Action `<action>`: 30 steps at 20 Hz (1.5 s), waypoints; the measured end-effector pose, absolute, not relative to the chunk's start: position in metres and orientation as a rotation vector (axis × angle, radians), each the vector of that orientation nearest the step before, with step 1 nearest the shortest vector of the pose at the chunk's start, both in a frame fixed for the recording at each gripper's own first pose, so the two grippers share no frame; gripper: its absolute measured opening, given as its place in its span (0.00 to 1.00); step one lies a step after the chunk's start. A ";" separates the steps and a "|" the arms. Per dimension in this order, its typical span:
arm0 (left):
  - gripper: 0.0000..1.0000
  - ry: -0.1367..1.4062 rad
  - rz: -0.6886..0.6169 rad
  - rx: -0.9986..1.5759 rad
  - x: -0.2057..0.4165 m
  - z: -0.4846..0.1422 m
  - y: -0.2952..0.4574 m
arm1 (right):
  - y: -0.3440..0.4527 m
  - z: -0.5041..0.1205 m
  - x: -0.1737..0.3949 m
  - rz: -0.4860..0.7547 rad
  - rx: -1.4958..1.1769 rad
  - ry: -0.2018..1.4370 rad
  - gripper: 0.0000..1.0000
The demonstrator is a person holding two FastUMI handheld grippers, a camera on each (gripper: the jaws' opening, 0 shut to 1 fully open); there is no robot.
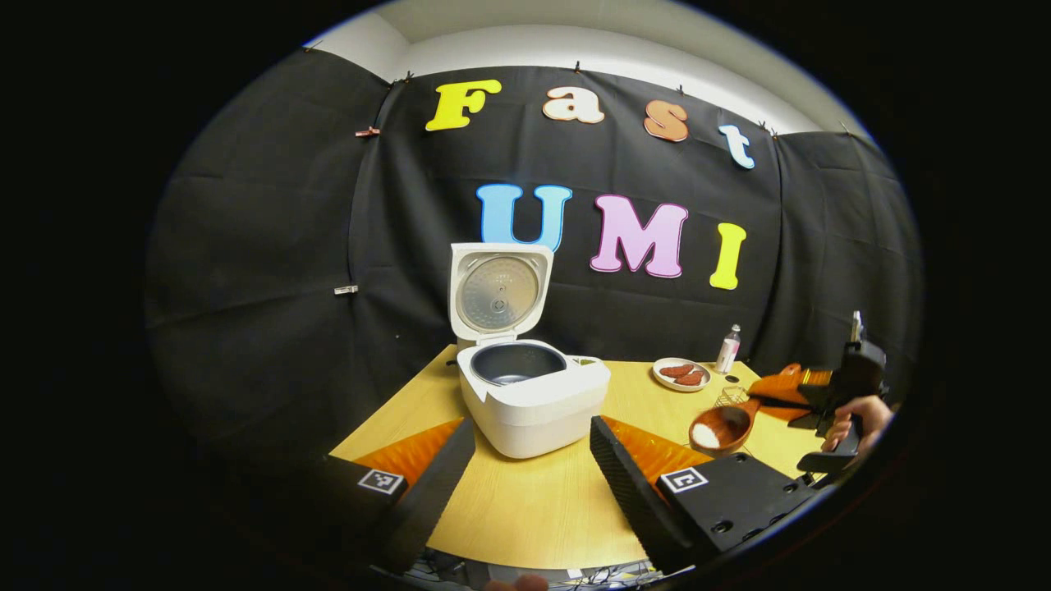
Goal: Close the left gripper, press the button to open the rice cooker; take a wooden spoon from the chopstick holder with the right hand, scoop a spoonful of rice and pour it into the rice cooker, then put the wooden spoon back into the chopstick holder.
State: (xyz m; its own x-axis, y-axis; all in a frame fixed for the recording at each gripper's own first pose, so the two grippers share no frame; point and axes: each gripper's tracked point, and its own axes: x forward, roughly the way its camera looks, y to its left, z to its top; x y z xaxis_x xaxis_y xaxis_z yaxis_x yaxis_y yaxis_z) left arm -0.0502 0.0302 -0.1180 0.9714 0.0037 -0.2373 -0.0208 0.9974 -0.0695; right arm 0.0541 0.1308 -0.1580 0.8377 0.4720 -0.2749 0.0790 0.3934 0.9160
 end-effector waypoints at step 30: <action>0.98 0.307 0.118 -0.138 -0.018 -0.165 0.109 | 0.429 -0.089 0.304 0.433 0.569 0.409 0.06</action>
